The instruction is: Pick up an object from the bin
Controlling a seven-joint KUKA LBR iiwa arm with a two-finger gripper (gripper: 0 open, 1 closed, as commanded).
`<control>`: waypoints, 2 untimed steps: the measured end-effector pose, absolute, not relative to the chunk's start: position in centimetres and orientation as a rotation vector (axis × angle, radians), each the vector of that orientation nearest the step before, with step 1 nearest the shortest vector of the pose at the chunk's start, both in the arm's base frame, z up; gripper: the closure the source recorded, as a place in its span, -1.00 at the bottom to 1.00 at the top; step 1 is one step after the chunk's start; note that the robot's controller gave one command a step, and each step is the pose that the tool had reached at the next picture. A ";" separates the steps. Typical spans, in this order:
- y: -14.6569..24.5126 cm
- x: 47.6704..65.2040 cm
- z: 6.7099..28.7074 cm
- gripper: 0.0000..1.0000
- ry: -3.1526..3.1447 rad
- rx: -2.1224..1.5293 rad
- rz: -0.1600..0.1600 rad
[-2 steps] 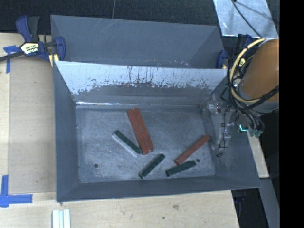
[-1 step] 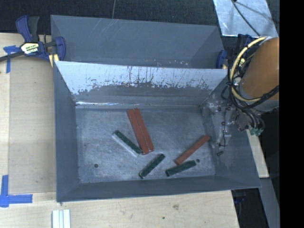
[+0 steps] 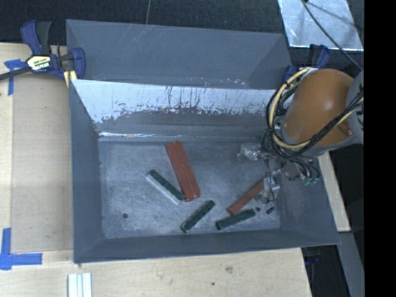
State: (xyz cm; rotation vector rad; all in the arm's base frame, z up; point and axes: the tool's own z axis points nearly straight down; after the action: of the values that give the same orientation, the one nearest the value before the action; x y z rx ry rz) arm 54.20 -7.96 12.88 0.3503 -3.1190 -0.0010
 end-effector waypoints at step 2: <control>-6.8 54.4 12.1 -1.00 -3.053 0.754 0.001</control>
Offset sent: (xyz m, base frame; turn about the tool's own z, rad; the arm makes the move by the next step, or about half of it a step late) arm 0.0002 0.0081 -0.0152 -0.3224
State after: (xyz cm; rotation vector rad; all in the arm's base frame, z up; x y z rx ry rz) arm 54.42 -6.80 12.06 0.7535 -3.0526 0.0015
